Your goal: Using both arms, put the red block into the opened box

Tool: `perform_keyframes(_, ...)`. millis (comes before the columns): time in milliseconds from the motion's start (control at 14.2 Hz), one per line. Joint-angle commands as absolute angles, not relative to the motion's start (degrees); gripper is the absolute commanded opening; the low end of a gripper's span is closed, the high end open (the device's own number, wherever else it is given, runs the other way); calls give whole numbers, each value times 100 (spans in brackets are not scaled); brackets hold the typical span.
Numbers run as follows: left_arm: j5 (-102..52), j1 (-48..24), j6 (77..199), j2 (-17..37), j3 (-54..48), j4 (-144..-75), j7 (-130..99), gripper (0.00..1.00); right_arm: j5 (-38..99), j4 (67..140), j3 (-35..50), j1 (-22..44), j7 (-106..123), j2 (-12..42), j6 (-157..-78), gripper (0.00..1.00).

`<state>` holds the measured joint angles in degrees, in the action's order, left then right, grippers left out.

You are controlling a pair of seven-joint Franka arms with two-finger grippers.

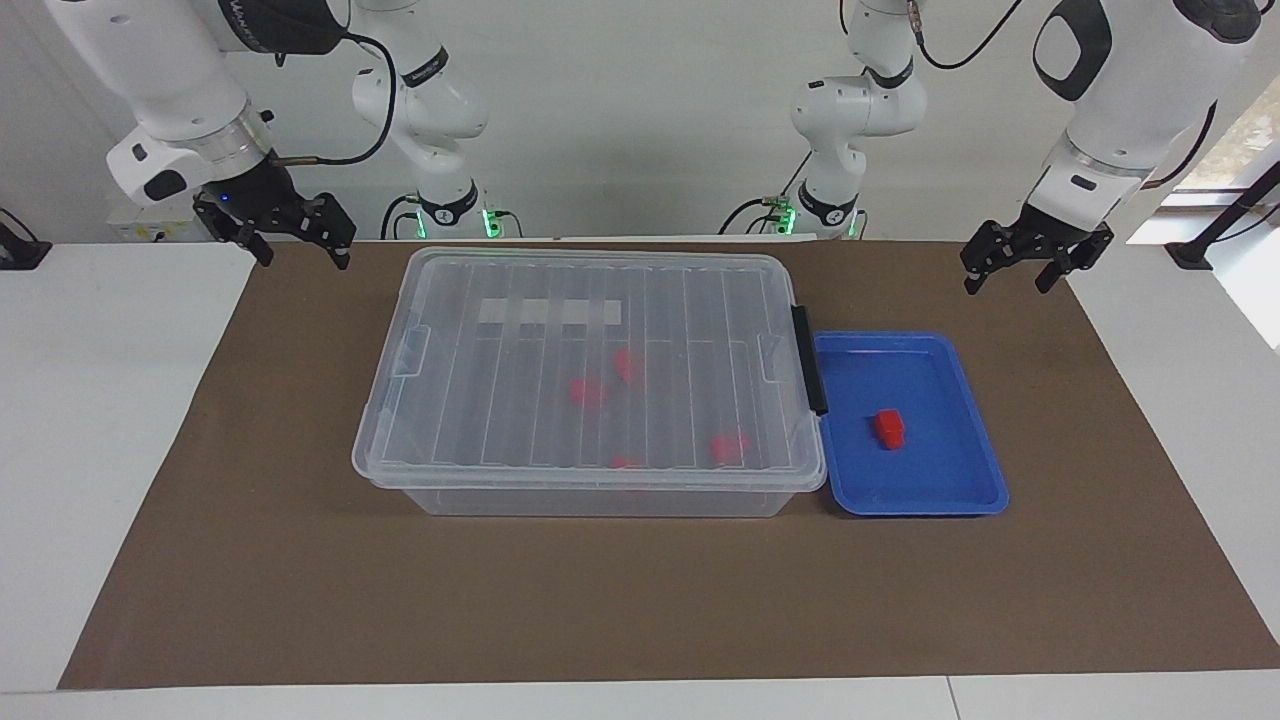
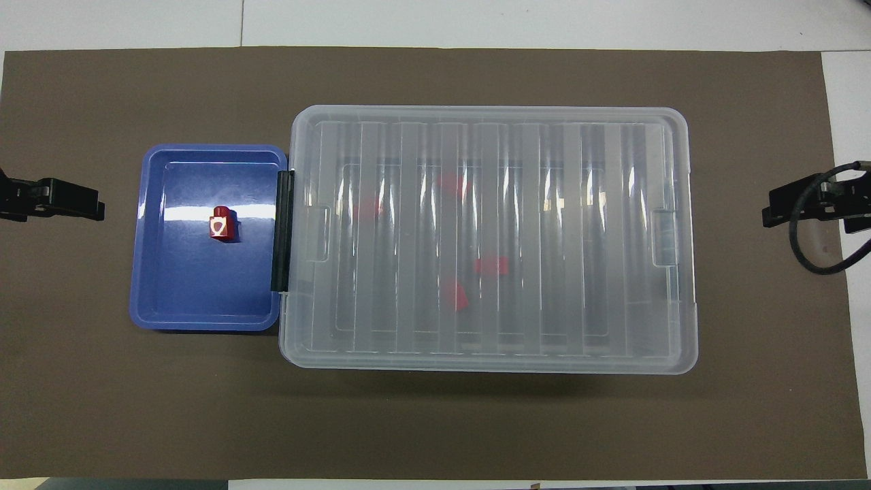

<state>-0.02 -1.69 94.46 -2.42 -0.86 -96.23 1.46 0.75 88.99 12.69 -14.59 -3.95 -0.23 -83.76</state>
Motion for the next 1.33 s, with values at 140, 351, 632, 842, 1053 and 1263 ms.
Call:
perform_keyframes(140, -88, -88, 9369, -334, -114, -9650, 211, 100, 123, 8938, 1292, -1485, -290, -44, -8455, 100)
perform_keyframes(351, -88, -88, 9369, -334, -114, -9650, 211, 100, 123, 8938, 1292, -1485, -290, -44, -8464, 100)
perform_keyframes(632, -88, -79, 9369, -334, -114, -9650, 211, 100, 132, 8938, 1292, -1494, -290, -44, -8473, 100)
perform_keyframes(842, -88, -88, 9369, -334, -114, -9650, 211, 100, 141, 9043, 1292, -1512, -290, -61, -8717, 100)
perform_keyframes(1053, -88, -88, 9369, -334, -114, -9650, 211, 100, 149, 10078, 1327, -1433, -325, -465, -9718, 100)
perform_keyframes(1263, -88, -79, 9369, -334, -114, -9650, 211, 100, 185, 10581, 1336, -1310, -351, -466, -10361, 100)
